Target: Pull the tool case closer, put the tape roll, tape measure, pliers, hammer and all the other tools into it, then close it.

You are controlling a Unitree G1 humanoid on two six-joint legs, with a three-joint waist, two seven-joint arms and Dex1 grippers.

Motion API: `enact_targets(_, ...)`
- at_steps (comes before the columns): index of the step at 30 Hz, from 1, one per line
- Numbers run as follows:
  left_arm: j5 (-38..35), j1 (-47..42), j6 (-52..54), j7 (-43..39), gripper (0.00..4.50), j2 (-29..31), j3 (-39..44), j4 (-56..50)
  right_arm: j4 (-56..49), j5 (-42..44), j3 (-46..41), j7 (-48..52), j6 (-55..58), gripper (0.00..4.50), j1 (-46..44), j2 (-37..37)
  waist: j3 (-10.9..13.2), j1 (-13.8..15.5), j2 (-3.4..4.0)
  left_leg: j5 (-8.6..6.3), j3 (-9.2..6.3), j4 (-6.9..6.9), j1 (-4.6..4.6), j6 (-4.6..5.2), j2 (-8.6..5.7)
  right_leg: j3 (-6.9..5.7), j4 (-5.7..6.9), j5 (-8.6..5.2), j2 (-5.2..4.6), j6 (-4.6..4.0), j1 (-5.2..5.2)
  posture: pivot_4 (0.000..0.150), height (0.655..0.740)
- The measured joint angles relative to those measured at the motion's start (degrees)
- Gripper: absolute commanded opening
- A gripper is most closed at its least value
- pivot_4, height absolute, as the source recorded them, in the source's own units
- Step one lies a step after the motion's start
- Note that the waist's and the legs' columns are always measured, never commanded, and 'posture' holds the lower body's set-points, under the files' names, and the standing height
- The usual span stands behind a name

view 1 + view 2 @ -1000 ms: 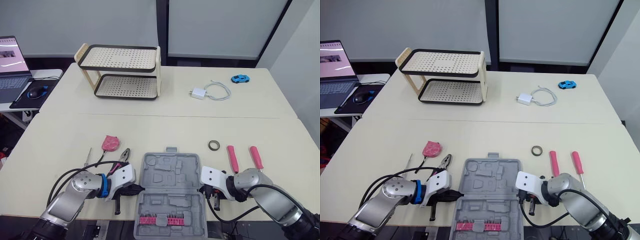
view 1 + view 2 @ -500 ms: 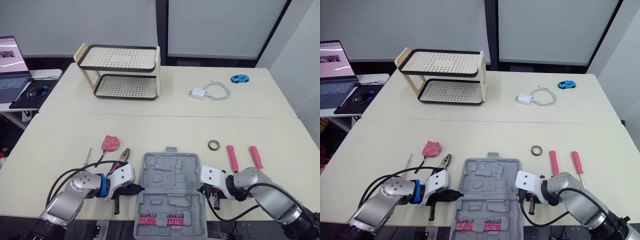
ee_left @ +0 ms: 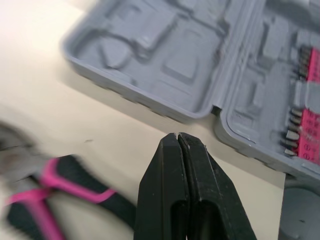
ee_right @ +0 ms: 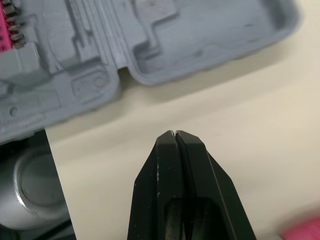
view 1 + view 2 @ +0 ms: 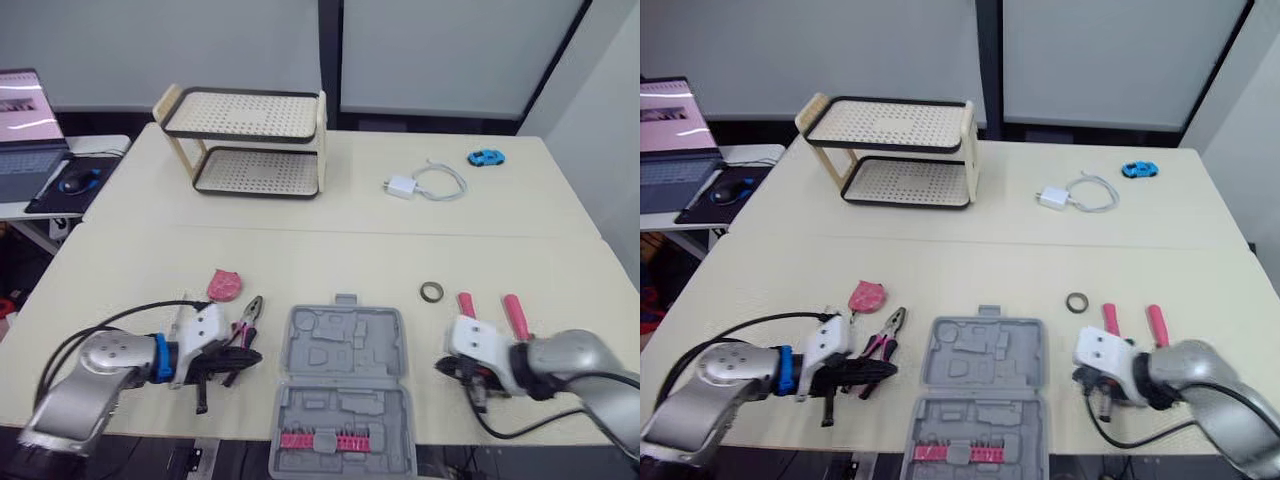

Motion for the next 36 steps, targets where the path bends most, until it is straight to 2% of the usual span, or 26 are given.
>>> enact_targets(4, -2.0, 3.1, 0.6, 1.6, 0.0, 0.4, 8.9, 2.9, -0.5, 4.3, -17.7, 2.6, -5.9, 0.05, 8.2, 3.8, 0.0, 0.2, 0.0, 0.0, 0.05, -0.01, 0.26, 0.0, -0.01, 0.06, -0.06, -0.09, 0.0, -0.01, 0.28, 0.15, 0.735)
enact_targets(6, -1.9, 4.2, 0.4, 2.5, 0.39, 0.6, 12.0, 7.9, 1.7, 3.5, -24.8, 4.5, -9.5, 0.0, 14.0, 3.5, 0.0, 0.2, -0.04, 0.0, 0.07, -0.03, 0.35, 0.0, -0.01, 0.06, -0.08, -0.1, 0.0, -0.03, 0.35, 0.15, 0.735)
enact_targets(7, -1.7, 4.3, 0.1, 3.3, 0.57, 0.6, 13.2, 10.7, 3.8, 2.6, -27.7, 5.2, -11.1, 0.21, 16.7, 3.5, 0.0, 0.2, -0.09, -0.01, 0.08, -0.03, 0.36, 0.0, -0.01, 0.06, -0.1, -0.1, 0.0, -0.03, 0.38, 0.15, 0.735)
enact_targets(11, -1.0, 4.5, -2.2, 6.1, 1.77, 0.6, 17.9, 21.5, 12.8, 2.1, -38.2, 7.8, -16.5, 1.0, 22.6, 5.0, 0.0, 0.2, -0.24, -0.01, 0.2, -0.11, 0.56, -0.01, 0.0, 0.18, -0.13, -0.14, 0.0, -0.03, 0.48, 0.15, 0.735)
enact_targets(13, -1.0, 5.0, -2.6, 6.9, 2.33, 0.5, 19.1, 24.1, 16.8, 2.0, -40.8, 8.7, -19.6, 1.38, 24.2, 5.1, 0.0, 0.2, -0.28, -0.03, 0.29, -0.17, 0.72, -0.02, 0.0, 0.28, -0.15, -0.29, -0.02, 0.03, 0.6, 0.15, 0.735)
enact_targets(16, -1.0, 7.1, -3.0, 7.7, 3.35, 0.5, 20.4, 28.4, 23.6, 1.6, -43.5, 9.6, -24.1, 2.03, 26.1, 5.1, 0.0, -0.1, -0.28, -0.03, 0.44, -0.22, 0.8, -0.01, 0.01, 0.46, -0.15, -0.25, -0.02, 0.0, 0.59, 0.15, 0.735)
enact_targets(20, -0.5, 9.4, -4.0, 8.5, 4.5, 0.1, 20.5, 32.3, 27.7, 1.4, -43.8, 9.9, -27.0, 2.74, 27.3, 5.1, 0.1, -0.2, -0.27, -0.04, 0.53, -0.23, 0.82, -0.02, 0.02, 0.55, -0.15, -0.49, -0.02, 0.05, 0.56, 0.15, 0.735)
enact_targets(24, -0.6, 11.3, -5.0, 8.5, 4.5, -0.4, 21.8, 33.1, 27.7, 1.8, -43.8, 9.7, -27.3, 3.56, 27.1, 5.1, 0.1, -0.2, -0.28, -0.04, 0.55, -0.23, 0.82, -0.03, 0.03, 0.57, -0.15, -0.49, -0.03, 0.08, 0.56, 0.15, 0.735)
enact_targets(27, -0.6, 11.6, -5.2, 8.5, 4.5, -0.4, 22.6, 33.1, 27.7, 2.0, -43.7, 9.5, -27.2, 4.47, 26.3, 4.7, 0.1, -0.3, -0.27, -0.05, 0.56, -0.23, 0.82, -0.04, 0.03, 0.58, -0.16, -0.51, -0.04, 0.08, 0.55, 0.15, 0.735)
enact_targets(32, -0.6, 12.7, -6.1, 7.7, 4.5, -0.4, 22.9, 32.6, 27.6, 2.3, -43.1, 9.5, -26.7, 4.47, 24.0, 3.2, 0.1, -0.3, -0.27, -0.07, 0.6, -0.24, 0.81, -0.07, 0.03, 0.61, -0.18, -0.56, -0.04, 0.0, 0.53, 0.15, 0.735)
enact_targets(36, -1.7, 13.5, -7.0, 4.9, 4.5, -0.4, 23.1, 27.3, 23.1, 5.1, -40.3, 9.3, -22.5, 4.47, 19.5, 1.0, 0.2, -0.4, -0.23, -0.08, 0.61, -0.24, 0.81, -0.09, 0.06, 0.62, -0.19, -0.6, -0.05, -0.05, 0.52, 0.15, 0.735)
